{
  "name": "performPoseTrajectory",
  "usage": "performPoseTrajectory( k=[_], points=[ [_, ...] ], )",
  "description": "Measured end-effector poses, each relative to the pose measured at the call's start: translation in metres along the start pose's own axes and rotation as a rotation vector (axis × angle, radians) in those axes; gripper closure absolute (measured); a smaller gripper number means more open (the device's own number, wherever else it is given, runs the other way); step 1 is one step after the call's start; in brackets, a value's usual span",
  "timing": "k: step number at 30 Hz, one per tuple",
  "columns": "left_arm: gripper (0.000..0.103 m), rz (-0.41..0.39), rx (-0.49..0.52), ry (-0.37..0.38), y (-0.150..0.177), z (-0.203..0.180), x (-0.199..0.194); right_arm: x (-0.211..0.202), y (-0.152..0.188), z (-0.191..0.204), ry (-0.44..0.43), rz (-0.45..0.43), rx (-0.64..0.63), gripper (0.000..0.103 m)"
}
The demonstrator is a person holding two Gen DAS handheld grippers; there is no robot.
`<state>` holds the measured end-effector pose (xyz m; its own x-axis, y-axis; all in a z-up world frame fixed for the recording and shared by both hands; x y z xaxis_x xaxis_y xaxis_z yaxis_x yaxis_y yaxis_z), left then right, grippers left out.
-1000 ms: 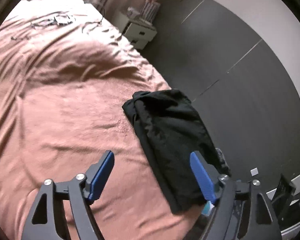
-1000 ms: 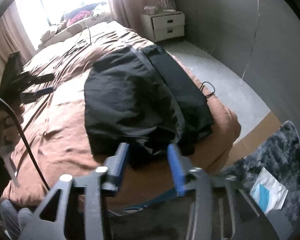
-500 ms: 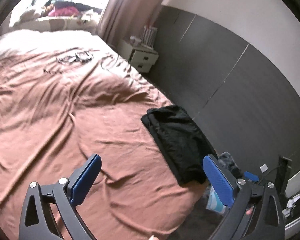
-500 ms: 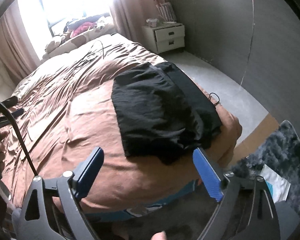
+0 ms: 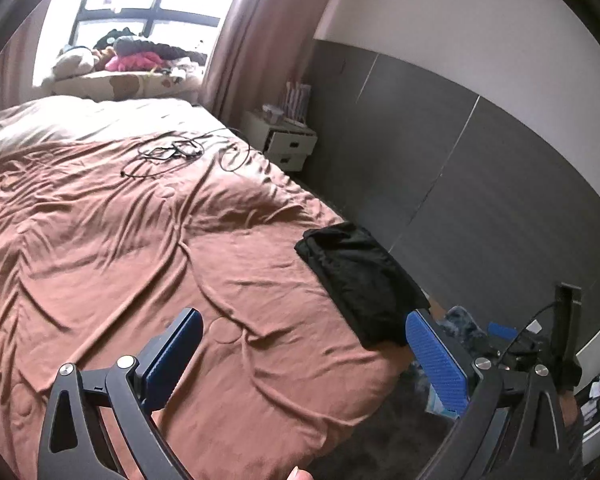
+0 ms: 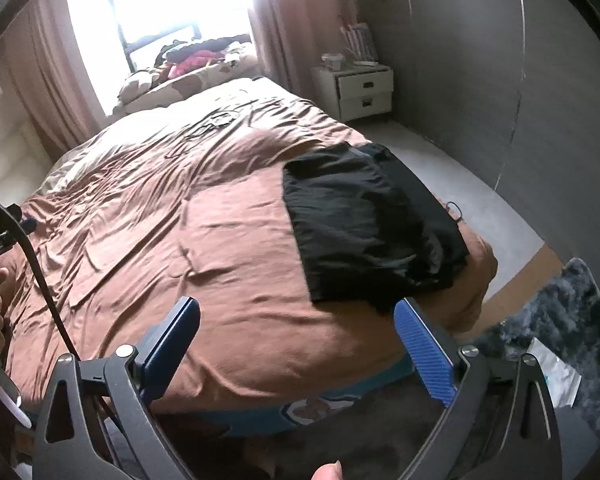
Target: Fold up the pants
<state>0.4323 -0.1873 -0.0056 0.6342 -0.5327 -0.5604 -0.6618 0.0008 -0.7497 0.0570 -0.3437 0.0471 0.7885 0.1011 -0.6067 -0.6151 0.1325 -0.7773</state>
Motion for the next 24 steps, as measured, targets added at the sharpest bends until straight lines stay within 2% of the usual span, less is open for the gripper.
performPoseTrajectory(
  k=[15, 24],
  points=[
    [0.001, -0.091, -0.003, -0.04, 0.045, 0.011, -0.098, -0.041, 0.02, 0.054, -0.064, -0.06, -0.032, 0.005],
    [0.001, -0.147, -0.001, -0.114, 0.077, 0.02, -0.153, -0.066, 0.045, 0.09, -0.081, -0.115, -0.075, 0.005]
  ],
)
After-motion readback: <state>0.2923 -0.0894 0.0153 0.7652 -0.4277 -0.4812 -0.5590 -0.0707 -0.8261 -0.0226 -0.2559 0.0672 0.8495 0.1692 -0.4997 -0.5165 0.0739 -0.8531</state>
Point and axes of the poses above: each gripper's, at about its wrist camera, not at the fingertips, and x roughly the way its jaws point, z to its left, y to its underside, the point moved 8 cm from there along x, roughly the way its jaws point, and after that the axes turned 1 degree about -x, right-handed, at the moved point
